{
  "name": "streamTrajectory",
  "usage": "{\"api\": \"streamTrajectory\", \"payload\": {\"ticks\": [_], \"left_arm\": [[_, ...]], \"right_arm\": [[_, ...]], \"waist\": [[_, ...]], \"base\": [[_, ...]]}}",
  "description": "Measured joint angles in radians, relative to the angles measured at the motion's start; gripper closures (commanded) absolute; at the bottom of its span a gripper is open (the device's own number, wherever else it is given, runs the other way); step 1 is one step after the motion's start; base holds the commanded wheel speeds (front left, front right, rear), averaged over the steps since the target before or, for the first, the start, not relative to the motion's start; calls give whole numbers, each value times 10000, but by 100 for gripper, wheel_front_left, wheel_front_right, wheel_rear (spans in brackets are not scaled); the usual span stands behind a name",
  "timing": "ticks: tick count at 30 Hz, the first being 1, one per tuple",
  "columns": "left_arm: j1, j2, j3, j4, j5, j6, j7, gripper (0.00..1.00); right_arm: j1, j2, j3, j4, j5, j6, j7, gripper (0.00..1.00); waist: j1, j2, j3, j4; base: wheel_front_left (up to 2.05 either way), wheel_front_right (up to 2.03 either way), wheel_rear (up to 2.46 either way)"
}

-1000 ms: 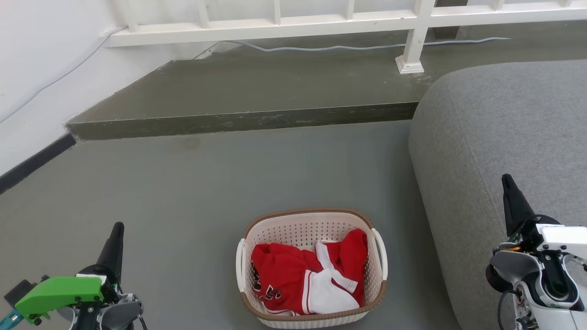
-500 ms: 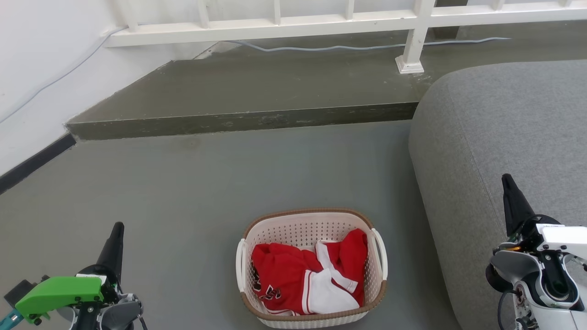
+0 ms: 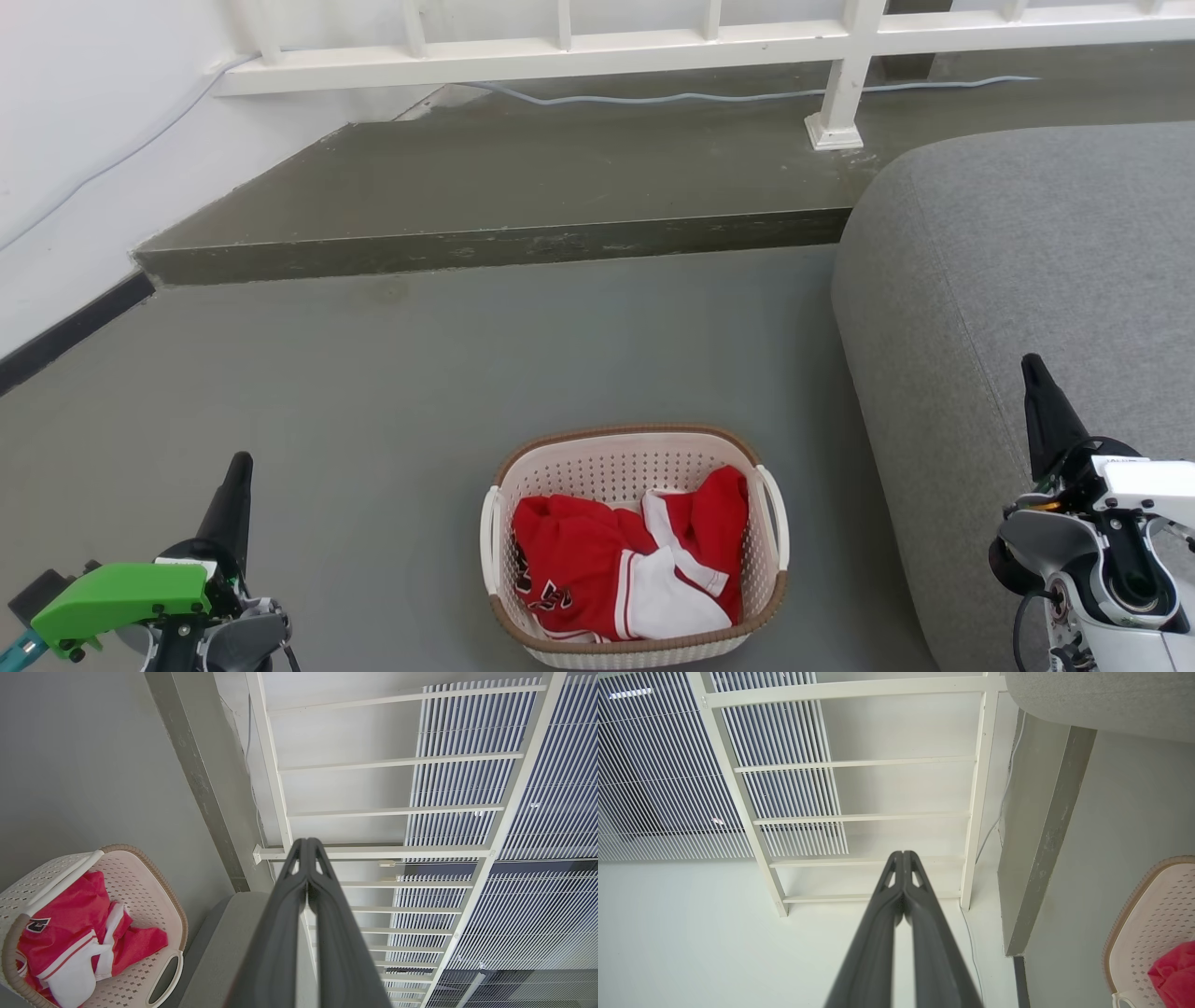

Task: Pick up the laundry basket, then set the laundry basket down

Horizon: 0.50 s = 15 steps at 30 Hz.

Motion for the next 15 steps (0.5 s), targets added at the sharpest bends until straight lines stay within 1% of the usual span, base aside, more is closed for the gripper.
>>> {"api": "streamTrajectory", "payload": {"ticks": [15], "left_arm": [[0, 0, 0, -2, -2, 0, 0, 100]], "right_arm": [[1, 2, -2, -4, 0, 0, 0, 100]], "waist": [[0, 0, 0, 0]], "base": [[0, 0, 0]]}}
